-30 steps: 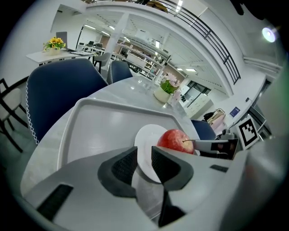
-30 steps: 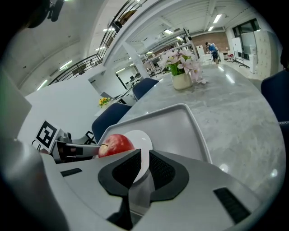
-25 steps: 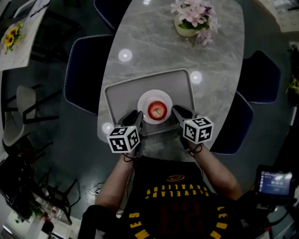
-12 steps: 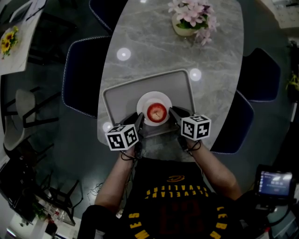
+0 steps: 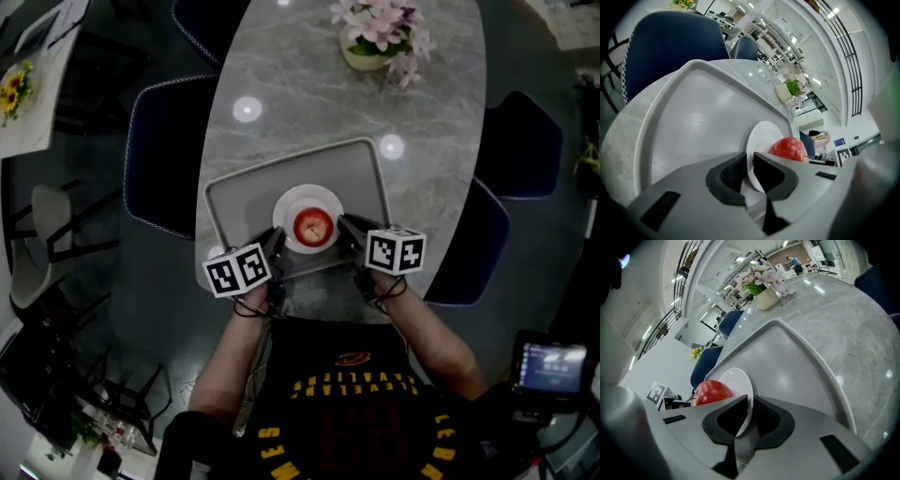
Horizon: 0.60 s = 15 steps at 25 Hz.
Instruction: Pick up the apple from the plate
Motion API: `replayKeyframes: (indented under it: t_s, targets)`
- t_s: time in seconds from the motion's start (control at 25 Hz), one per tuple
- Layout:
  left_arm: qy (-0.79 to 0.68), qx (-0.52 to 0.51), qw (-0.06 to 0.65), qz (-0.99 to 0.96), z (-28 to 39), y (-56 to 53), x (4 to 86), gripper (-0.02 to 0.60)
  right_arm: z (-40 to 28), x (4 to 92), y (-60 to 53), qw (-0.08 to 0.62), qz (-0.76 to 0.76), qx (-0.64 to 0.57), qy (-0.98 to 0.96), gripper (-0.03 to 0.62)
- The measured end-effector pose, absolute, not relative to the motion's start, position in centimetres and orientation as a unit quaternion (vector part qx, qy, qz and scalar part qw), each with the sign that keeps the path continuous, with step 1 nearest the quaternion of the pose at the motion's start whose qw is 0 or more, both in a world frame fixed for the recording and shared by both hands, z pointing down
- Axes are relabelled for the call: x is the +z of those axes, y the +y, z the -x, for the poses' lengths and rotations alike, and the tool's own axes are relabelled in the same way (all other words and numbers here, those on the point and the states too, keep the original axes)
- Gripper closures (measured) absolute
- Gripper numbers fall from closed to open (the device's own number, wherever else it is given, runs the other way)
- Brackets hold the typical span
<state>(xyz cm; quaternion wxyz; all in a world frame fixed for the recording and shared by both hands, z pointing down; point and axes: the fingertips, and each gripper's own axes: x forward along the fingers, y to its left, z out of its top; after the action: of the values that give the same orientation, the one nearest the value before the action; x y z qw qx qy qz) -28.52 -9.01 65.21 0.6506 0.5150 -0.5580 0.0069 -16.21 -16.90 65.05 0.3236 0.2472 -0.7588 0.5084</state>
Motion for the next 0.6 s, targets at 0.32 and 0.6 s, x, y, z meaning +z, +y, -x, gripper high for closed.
replayKeyframes:
  t_s: [0.32, 0.6]
  targets:
    - [-0.547, -0.009, 0.676, -0.494, 28.3, -8.7, 65.2, 0.535, 15.9, 64.5, -16.7, 0.308, -0.254, 0.532, -0.746, 0.551]
    - [-0.544, 0.000, 0.670, -0.505, 27.4, -9.2, 64.5, 0.535, 14.9, 63.9, -17.0, 0.293, -0.263, 0.538, -0.746, 0.553]
